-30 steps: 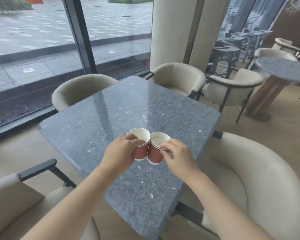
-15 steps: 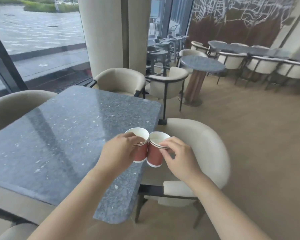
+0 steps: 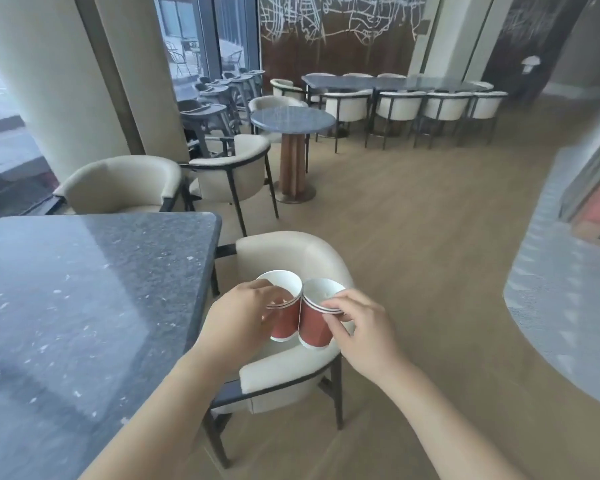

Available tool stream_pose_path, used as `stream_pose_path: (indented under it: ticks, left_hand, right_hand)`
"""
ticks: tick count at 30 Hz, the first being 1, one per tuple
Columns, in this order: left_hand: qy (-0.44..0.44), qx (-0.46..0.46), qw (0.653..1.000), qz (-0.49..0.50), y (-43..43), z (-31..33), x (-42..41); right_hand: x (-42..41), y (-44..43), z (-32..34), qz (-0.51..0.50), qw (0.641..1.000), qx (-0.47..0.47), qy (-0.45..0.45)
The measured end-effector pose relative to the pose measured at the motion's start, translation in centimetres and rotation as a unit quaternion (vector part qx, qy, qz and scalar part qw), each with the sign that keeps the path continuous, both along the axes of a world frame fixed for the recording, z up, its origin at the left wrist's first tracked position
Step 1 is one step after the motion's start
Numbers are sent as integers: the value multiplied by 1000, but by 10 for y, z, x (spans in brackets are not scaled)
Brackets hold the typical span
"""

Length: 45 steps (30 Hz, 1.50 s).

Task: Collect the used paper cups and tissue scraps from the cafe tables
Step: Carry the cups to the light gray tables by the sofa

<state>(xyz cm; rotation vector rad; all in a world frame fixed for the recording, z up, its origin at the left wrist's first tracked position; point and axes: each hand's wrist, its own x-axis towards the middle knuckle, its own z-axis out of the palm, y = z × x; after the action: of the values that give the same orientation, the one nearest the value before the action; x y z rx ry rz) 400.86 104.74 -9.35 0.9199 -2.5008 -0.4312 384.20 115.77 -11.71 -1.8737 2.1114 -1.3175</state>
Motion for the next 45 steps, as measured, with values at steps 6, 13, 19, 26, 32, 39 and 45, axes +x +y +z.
stream_pose_path:
  ticks: [6,13,19,26,32,39,45]
  left_hand:
    - [-5,11,996,-87,50,-4,-113]
    - [-16,35,984,-175,106,-12,-243]
    - [-22,40,964,-262,165,-16,-347]
    - [-24,42,930,-365,233,-15,-444]
    - [-39,59,894,-443,278,-26,-512]
    - [-63,69,864,-494,301,-52,-607]
    - [-41,106,850,-514,291,-63,-715]
  right_hand:
    - [-90,74,-5,-86,996,24,-3]
    - [-192,155,-12,-164,986,34,-5]
    - [-268,226,-19,-241,970,22,-9]
    - [-327,310,-22,-350,937,11,-5]
    - [-364,362,-39,-434,901,3,-19]
    - [-436,388,-61,-497,866,28,-42]
    - [-540,383,-62,-506,859,56,-44]
